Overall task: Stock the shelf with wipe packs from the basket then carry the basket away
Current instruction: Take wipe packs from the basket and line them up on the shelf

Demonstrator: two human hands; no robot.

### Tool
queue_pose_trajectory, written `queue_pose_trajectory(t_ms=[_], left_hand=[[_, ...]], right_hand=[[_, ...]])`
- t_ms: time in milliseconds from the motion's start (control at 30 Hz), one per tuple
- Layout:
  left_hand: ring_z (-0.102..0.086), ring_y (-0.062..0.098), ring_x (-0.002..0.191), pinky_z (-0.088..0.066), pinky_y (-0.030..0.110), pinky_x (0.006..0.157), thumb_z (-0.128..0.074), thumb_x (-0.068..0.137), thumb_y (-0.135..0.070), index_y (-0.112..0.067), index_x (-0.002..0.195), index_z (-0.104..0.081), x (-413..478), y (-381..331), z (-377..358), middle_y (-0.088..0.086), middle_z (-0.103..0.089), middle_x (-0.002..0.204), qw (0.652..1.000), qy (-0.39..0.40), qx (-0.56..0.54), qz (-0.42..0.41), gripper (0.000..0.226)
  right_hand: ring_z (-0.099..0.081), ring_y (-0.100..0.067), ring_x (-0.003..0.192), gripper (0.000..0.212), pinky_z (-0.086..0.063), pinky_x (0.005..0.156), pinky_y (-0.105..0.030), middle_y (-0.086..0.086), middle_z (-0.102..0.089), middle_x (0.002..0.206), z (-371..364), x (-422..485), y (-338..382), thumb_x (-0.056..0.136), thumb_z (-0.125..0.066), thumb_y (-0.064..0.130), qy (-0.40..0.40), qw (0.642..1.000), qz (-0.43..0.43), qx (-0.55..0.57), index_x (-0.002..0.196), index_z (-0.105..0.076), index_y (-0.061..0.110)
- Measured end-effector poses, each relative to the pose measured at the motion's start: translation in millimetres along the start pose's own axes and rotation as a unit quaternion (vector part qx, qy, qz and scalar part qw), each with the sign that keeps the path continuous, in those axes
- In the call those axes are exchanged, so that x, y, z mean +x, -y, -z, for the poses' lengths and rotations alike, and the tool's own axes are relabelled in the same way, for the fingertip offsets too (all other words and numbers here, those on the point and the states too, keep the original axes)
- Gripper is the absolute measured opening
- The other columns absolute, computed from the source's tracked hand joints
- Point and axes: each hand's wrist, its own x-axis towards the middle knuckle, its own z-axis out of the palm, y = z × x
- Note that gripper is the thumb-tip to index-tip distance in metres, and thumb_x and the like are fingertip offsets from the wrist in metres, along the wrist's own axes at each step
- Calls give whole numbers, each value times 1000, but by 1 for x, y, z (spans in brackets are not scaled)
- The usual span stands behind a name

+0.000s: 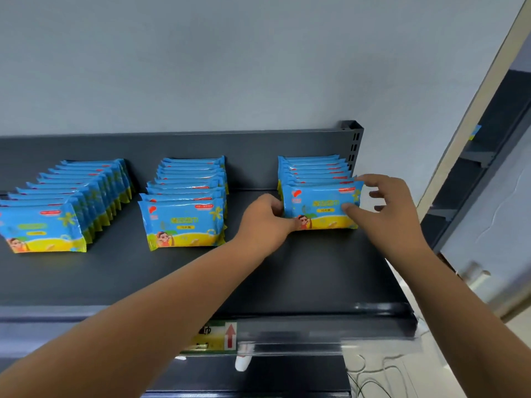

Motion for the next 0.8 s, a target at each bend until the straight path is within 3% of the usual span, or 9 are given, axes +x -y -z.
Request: queue_pose_trajectory(t_ms=[100,267,433,467,533,633,700,800], left_hand=[[-65,15,96,-57,37,83,-88,78,-31,-18,100,-64,1,0,2,-2,-67,103,1000,5,11,-5,35],[-60,9,92,-54,30,78,-84,83,-33,-18,103,-64,-1,1,4,-5,-63,102,999,-4,35,-14,32],[-53,4,88,-46,19,71,-81,85,-38,-21,109,-55,-11,-6,5,-6,-57,110,996,-37,64,-43,39],[-53,5,91,-46,21,74,-78,87,-40,-21,114,-53,-16,-9,6,-4,-55,117,993,-54,82,-63,41],[-51,13,113,-45,27,92,-69,93,-47,-18,130,-53,-28,-15,10,-1,-52,131,979,-93,144,-115,50],[-28,22,147,-27,34,119,-49,100,-58,-16,149,-46,-53,-26,25,-1,-42,155,956,-117,224,-150,64],[-11,23,157,-17,40,126,-35,101,-65,-18,157,-39,-70,-22,38,-2,-31,166,940,-138,274,-148,73],[-9,31,159,-17,50,127,-27,100,-68,-13,158,-37,-90,3,62,2,-33,167,903,-222,339,-140,80]], right_hand=[[-55,-12,108,58,-49,89,-30,9,-54,125,2,0,0,79,-83,16,16,999,20,-29,127,-58,36],[-56,-12,108,55,-51,92,-35,8,-56,123,3,-6,-1,83,-80,18,25,997,15,-68,130,-57,35],[-42,-10,135,67,-33,105,-24,5,-46,150,8,-11,7,90,-75,27,32,988,44,-146,148,-43,28],[-38,-12,141,66,-30,108,-25,4,-43,154,12,-13,11,93,-72,31,29,984,55,-166,151,-40,27],[-26,-11,152,62,-22,115,-25,5,-37,161,20,-19,22,99,-61,39,27,974,88,-208,154,-37,25],[-19,2,151,55,-15,115,-18,12,-35,163,23,-36,50,103,-48,47,40,978,106,-177,154,-42,27],[-15,5,151,56,-10,114,-12,17,-32,162,8,-51,74,104,-43,49,55,985,105,-124,155,-40,27],[-7,4,154,62,-5,117,-11,18,-25,164,-35,-71,105,105,-38,54,95,973,174,-116,159,-32,25]])
